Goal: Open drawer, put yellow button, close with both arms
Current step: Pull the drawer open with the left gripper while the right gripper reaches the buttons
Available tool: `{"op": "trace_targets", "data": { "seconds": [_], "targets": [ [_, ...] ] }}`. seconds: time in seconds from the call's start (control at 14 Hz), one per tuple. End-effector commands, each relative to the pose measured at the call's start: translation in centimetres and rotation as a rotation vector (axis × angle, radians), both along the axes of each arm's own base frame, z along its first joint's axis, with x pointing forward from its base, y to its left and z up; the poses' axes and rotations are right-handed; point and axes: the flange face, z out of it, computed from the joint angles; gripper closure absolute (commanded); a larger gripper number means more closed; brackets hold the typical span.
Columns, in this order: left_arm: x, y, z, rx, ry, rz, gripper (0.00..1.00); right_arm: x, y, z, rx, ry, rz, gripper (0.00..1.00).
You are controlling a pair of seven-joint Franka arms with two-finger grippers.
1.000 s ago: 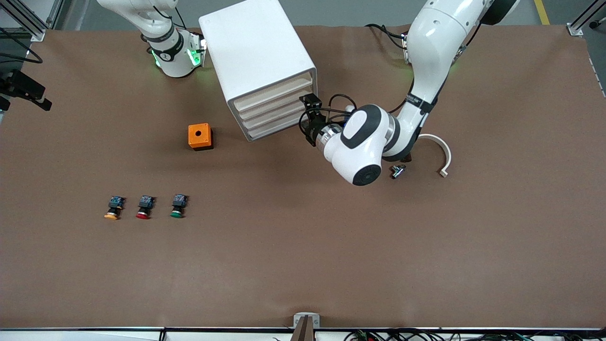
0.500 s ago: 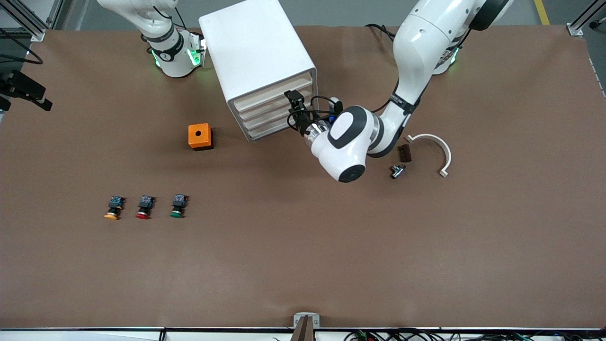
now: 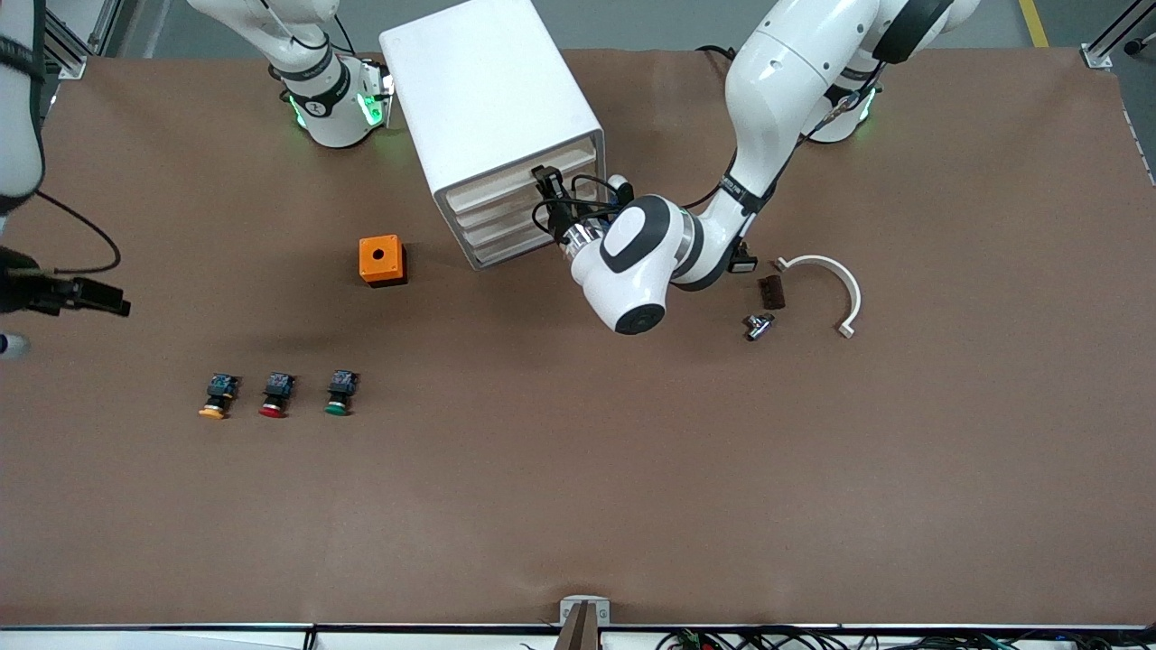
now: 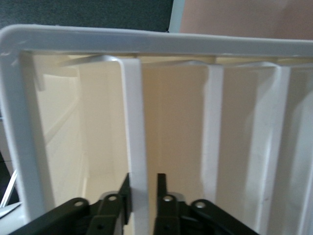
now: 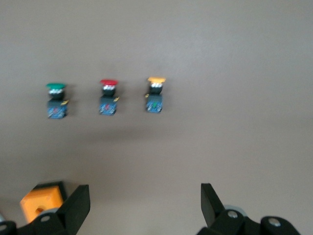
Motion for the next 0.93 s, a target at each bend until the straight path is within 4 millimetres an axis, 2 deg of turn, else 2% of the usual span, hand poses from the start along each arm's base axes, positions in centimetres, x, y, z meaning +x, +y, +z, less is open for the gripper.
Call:
{"op": "trace_targets", "data": {
  "seconds": [0.0,0.14,0.29,0.43,0.71,0.79,0.86],
  "targets": [
    [1.0,0.3,0.2,0.002,-0.004,0.021,1.0,1.7,-2.5,-5.2,0.0,-0.026,-0.03,0.0],
    [3.2,2.1,0.2,0.007,-0.01,0.062,1.0,2.5,-2.7,-10.9,0.036,-0.077,-0.099,0.0],
    [6.3,4.9,0.5,-0.023,-0.033,0.113,1.0,2.1,-2.5,-15.0,0.03,-0.106,-0.119,0.0],
    [9.7,8.0,1.2,-0.08,-0.077,0.162,1.0,1.0,-1.8,-18.3,0.03,-0.148,-0.127,0.0],
    [13.7,11.7,2.2,-0.126,-0.148,0.241,1.0,0.6,-1.3,-23.4,0.021,-0.159,-0.125,0.0],
    [14.2,12.2,2.2,-0.138,-0.163,0.25,0.92,0.4,-1.2,-24.4,0.019,-0.158,-0.124,0.0],
    [14.5,12.1,2.4,-0.148,-0.186,0.258,0.66,0.2,-1.0,-25.4,0.022,-0.161,-0.13,0.0]
  ]
}}
